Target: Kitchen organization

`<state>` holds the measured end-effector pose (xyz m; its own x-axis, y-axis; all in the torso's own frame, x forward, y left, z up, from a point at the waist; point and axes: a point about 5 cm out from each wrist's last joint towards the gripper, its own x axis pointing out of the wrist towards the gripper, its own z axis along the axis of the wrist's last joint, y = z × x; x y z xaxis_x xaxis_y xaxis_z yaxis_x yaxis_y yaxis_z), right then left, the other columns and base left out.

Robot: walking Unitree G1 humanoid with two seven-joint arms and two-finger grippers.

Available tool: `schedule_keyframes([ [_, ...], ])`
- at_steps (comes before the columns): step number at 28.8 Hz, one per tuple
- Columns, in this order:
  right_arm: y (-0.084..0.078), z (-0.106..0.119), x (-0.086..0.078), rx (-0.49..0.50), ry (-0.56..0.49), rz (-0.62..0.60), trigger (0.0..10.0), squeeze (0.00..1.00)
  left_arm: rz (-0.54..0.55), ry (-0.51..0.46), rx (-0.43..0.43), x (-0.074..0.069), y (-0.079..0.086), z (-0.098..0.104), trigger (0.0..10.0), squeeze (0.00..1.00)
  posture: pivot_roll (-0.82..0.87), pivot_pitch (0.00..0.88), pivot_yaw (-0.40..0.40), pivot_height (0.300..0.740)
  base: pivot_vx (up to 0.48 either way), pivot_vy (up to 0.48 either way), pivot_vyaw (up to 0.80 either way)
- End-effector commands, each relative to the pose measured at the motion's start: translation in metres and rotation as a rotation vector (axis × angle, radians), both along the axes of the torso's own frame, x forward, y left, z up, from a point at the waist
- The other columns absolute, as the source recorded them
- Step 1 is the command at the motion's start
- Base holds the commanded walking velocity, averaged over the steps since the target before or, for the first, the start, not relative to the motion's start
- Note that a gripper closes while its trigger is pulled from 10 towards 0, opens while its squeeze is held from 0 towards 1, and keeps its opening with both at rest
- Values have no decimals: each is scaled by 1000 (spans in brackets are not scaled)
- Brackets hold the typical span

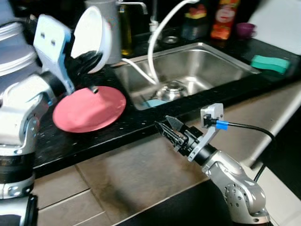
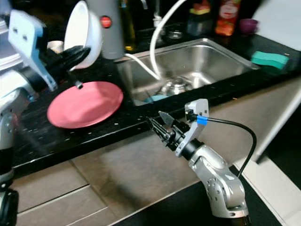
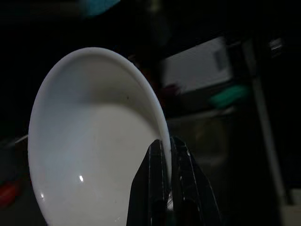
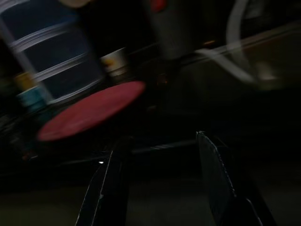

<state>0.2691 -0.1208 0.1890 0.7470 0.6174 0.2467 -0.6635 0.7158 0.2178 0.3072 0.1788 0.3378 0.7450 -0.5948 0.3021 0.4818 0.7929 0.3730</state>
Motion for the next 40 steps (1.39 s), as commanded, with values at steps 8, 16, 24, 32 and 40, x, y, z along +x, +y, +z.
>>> schedule_keyframes([
  [8,-3,1,1,0,13,-22,10000,0,23,0,35,4,0,-6,10000,0,13,0,83,740,0,0,-800],
  [16,-4,2,2,-10,11,-32,10000,0,128,-63,65,13,6,-2,10000,0,6,0,80,740,0,0,-692],
  [24,-3,4,2,-13,-3,-39,10000,0,144,-69,-4,19,-1,-5,10000,0,21,0,85,740,0,0,0],
  [32,-1,4,0,-2,3,-18,10000,0,176,-47,-187,13,-10,-17,10000,0,33,0,79,740,0,0,0],
  [40,0,3,0,-5,7,-8,10000,0,237,-59,-273,13,-6,-18,10000,0,32,0,77,740,0,-144,0],
])
